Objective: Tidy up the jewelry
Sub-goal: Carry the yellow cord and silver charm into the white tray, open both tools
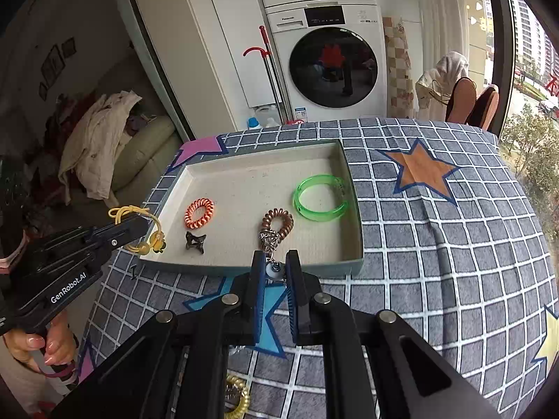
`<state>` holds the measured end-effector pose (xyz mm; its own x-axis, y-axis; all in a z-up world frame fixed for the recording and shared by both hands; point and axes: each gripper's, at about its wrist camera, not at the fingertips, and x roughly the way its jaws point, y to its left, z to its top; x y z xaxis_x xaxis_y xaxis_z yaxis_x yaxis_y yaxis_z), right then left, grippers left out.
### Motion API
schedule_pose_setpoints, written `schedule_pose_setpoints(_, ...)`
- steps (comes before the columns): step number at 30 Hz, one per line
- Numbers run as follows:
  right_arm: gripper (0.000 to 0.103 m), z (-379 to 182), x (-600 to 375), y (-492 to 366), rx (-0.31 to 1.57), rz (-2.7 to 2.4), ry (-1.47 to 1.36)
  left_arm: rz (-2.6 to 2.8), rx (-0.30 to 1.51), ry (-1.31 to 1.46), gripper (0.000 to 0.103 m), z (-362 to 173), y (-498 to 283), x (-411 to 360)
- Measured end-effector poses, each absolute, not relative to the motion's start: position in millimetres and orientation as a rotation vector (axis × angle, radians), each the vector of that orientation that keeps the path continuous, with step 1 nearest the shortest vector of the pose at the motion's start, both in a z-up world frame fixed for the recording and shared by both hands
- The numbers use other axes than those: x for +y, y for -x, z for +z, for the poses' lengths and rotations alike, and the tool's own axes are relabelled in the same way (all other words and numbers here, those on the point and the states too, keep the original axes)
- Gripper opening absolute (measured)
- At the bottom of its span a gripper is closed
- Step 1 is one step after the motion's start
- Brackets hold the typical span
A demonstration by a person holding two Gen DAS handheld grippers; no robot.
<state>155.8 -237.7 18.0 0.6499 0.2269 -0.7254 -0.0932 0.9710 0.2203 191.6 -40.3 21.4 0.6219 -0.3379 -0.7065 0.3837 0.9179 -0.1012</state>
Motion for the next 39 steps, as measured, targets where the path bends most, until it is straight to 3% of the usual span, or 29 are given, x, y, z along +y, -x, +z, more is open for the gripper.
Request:
schedule_pose_setpoints(13, 0.013, -19, -241, -230, 0.936, 0.134, -0.147, -0.383, 0.894, -0.101, 0.021, -22, -286, -73)
schedule_pose_setpoints(34, 0.014, -69, -241, -252, 1.019, 0.109, -0.176, -0.291, 0.934, -0.249, 0.021, -66, -295, -94)
schedule_pose_setpoints(37, 0.024, -68, -239, -252, 1.014, 0.134, -0.187, -0.279, 0.934, -0.256, 0.021, -66, -295, -94)
schedule_pose_setpoints(39, 0.046, -63, -239, -247, 0.993, 0.136, -0.199, -0.272, 0.935, -0.259, 0.021, -66, -295, -94)
